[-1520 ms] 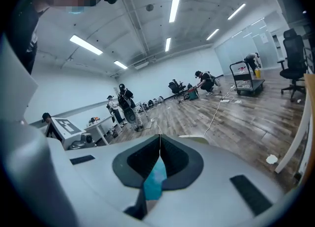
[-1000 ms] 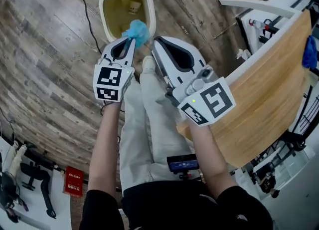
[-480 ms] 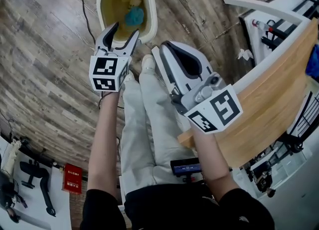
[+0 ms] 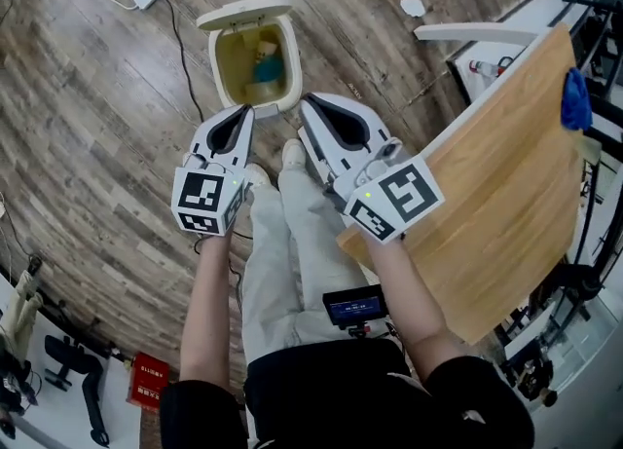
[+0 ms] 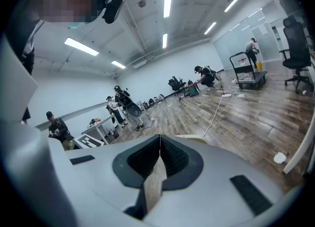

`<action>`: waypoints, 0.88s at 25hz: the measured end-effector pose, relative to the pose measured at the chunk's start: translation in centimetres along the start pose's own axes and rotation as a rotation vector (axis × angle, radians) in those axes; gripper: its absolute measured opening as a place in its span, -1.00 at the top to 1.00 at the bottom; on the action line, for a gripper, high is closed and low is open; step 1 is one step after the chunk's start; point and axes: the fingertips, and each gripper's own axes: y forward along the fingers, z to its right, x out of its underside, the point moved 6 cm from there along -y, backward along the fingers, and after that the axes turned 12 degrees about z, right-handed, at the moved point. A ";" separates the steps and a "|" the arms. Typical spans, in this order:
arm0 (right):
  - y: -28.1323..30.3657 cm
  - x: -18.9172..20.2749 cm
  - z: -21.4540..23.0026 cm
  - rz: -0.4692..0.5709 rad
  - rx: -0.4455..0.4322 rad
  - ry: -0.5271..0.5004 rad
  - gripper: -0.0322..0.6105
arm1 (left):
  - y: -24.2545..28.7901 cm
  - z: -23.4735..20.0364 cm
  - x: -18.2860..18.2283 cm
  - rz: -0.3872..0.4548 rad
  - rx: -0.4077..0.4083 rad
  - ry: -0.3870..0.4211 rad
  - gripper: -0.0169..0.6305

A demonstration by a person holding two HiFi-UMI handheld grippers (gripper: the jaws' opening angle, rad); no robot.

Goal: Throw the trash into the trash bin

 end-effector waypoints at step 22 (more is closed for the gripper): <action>-12.6 -15.7 -26.9 0.223 -0.284 -0.321 0.91 | -28.4 17.0 -24.4 0.484 0.098 0.338 0.93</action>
